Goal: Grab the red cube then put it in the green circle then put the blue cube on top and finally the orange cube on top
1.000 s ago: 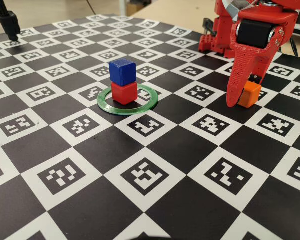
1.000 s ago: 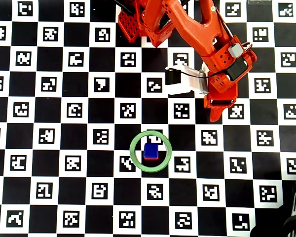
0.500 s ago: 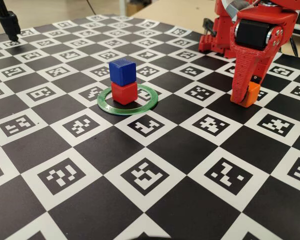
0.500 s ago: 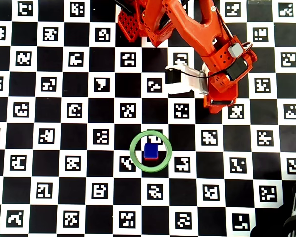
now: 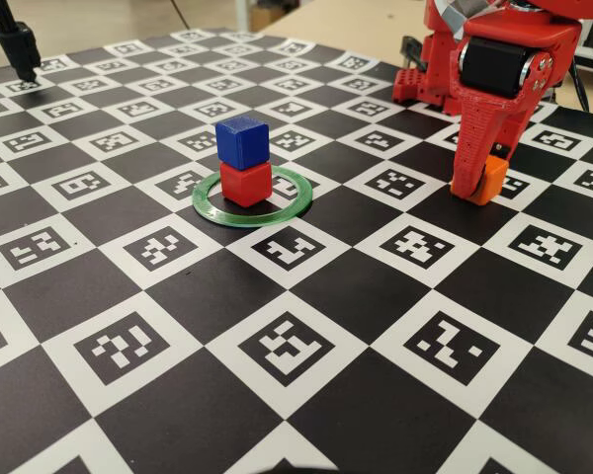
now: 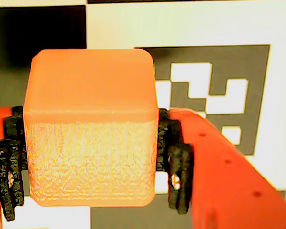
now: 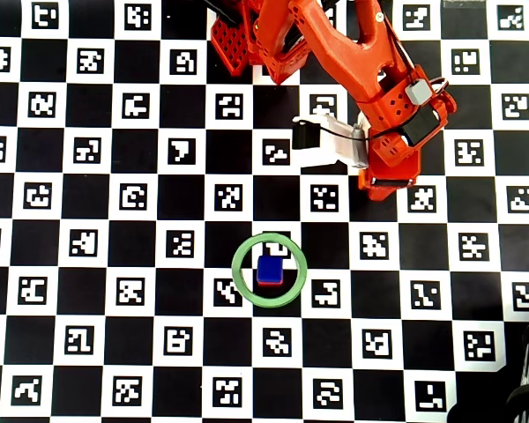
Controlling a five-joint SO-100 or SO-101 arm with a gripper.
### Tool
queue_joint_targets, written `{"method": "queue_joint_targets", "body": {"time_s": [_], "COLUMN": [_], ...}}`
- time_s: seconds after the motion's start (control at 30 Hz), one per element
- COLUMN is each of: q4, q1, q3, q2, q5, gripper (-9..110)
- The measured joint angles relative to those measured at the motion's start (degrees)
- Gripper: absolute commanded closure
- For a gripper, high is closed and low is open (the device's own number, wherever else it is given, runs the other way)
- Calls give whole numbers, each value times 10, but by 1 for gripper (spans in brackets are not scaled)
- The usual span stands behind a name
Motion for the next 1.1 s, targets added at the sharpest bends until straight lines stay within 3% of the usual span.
{"method": "queue_joint_targets", "body": {"time_s": [0.27,0.6,1.1], "q4": [160,289,308], "q1": [17,120,262], "q3": [-151,-319,-460], "q2": [0,0,0], "q5": [-41,-134,-272], "gripper": [99,100,99]}}
